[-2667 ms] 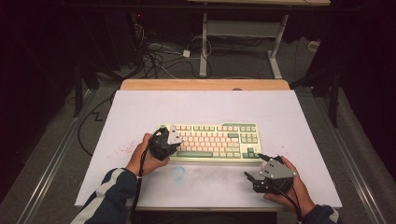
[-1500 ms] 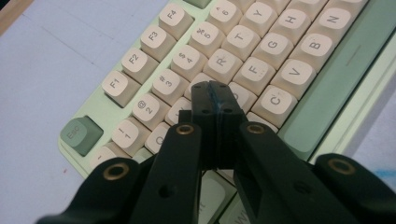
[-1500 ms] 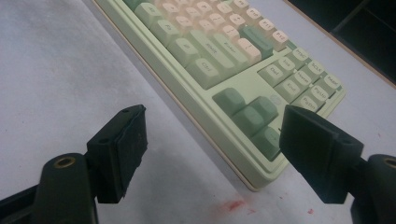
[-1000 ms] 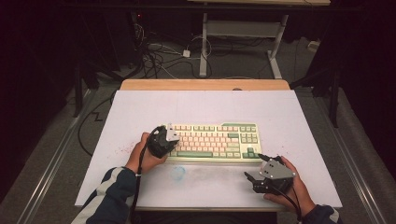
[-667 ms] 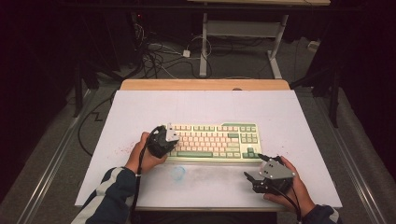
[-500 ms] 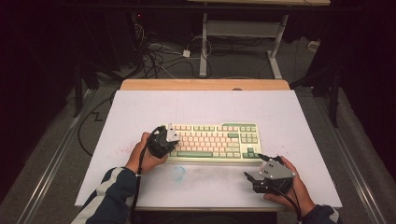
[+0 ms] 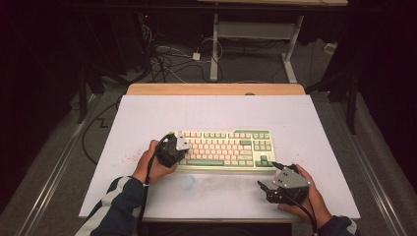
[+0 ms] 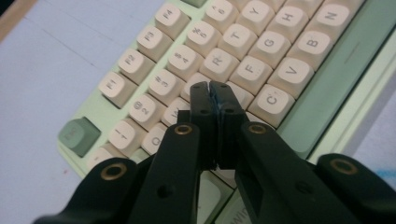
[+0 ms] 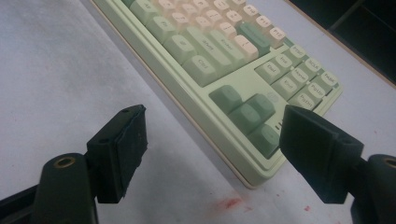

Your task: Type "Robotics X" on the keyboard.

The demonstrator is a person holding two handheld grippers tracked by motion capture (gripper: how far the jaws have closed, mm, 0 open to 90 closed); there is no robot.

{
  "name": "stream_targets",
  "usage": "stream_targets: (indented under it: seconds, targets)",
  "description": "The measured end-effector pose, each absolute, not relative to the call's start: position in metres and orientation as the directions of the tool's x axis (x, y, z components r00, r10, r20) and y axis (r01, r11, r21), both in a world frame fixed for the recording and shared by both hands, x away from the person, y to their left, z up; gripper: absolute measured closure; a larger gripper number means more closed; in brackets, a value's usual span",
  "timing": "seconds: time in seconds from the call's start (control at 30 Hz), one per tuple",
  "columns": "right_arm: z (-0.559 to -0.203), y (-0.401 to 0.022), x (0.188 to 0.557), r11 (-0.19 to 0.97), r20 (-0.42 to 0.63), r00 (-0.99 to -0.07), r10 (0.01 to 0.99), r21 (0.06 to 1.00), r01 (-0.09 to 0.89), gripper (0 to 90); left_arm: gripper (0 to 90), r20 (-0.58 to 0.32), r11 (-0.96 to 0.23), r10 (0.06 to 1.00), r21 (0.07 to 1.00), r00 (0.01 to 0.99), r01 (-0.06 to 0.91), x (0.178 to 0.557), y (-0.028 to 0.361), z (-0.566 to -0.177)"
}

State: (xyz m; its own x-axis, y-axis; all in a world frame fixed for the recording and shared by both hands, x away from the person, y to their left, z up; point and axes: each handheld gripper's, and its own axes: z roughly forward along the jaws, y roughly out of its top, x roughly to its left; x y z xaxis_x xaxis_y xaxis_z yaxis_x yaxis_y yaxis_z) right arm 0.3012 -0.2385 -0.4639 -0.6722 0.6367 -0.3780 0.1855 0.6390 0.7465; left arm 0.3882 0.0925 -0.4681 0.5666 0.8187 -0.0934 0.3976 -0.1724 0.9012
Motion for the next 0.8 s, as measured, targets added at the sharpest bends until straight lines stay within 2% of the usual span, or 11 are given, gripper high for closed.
stream_targets:
  seconds: [0.2, 0.4, 0.8]
  targets:
    - [-0.464, -0.239, 0.301, 0.639, -0.378, -0.671, 0.637, 0.746, 0.186, 24.0, 83.1, -0.09, -0.161, 0.817, 0.913, 0.57, 0.374, 0.385, 0.096, -0.462]
    - [-0.463, -0.241, 0.302, 0.631, -0.378, -0.663, 0.647, 0.753, 0.187, 24.0, 72.4, -0.107, -0.115, 0.818, 0.932, 0.566, 0.343, 0.383, 0.104, -0.458]
    - [-0.461, -0.242, 0.301, 0.629, -0.381, -0.657, 0.65, 0.755, 0.184, 24.0, 39.6, -0.126, -0.038, 0.819, 0.962, 0.559, 0.272, 0.359, 0.119, -0.454]
